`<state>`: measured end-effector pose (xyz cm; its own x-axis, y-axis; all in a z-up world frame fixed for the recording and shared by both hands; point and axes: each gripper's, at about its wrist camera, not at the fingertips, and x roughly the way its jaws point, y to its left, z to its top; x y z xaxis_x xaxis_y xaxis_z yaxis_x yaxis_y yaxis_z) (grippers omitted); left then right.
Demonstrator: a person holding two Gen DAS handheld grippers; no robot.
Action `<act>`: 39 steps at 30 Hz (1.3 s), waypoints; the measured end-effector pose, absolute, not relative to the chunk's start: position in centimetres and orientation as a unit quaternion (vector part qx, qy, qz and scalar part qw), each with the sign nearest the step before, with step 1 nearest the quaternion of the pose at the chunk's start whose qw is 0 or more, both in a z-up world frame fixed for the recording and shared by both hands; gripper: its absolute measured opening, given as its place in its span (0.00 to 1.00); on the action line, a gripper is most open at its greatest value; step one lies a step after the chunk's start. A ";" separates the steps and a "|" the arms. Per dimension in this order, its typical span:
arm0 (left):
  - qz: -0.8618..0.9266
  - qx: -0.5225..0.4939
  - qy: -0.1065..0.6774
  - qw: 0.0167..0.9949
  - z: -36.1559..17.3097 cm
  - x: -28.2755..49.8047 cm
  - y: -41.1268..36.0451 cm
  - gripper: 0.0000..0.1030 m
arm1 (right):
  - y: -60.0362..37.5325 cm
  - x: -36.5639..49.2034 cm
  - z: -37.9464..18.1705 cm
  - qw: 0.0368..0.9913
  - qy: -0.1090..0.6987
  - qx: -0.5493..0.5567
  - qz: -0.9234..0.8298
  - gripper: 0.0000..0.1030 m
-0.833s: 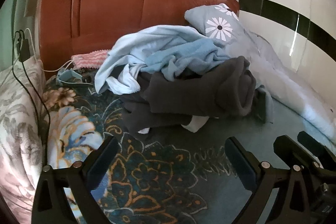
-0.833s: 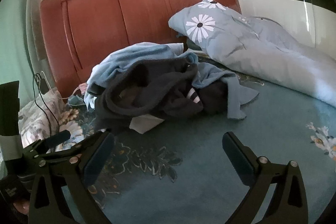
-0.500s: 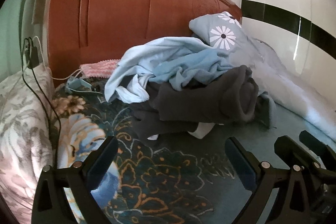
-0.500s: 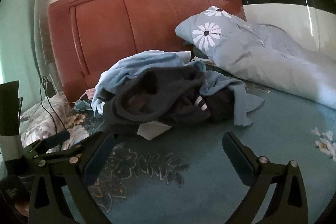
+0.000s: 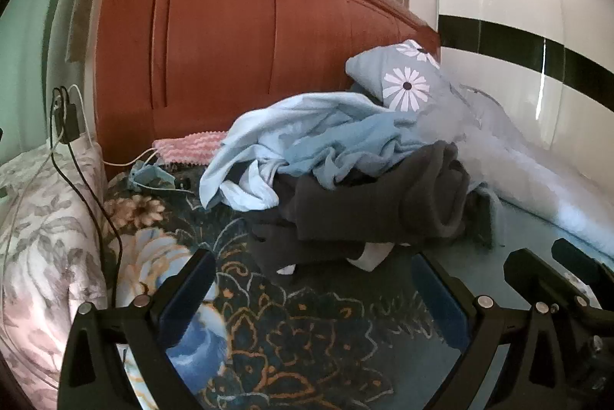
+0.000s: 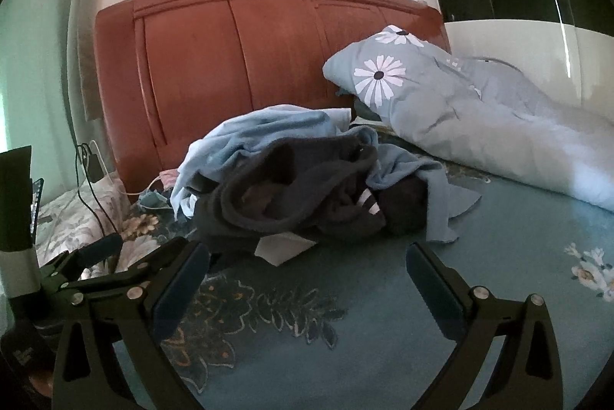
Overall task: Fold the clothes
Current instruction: 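Approach the clothes pile on the bed with both grippers open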
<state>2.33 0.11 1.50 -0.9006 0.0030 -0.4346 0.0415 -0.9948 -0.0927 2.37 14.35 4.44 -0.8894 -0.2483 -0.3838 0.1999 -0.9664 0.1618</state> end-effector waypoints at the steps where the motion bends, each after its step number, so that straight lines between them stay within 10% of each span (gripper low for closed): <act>1: -0.974 0.219 0.050 0.009 1.6 2.4 0.1 1.00 | 14.4 2.4 4.5 0.116 -0.059 0.203 -0.971 1.00; 39: -0.980 0.196 0.036 -0.009 2.9 3.3 0.3 1.00 | 14.6 3.5 5.6 0.159 -0.090 0.147 -0.972 1.00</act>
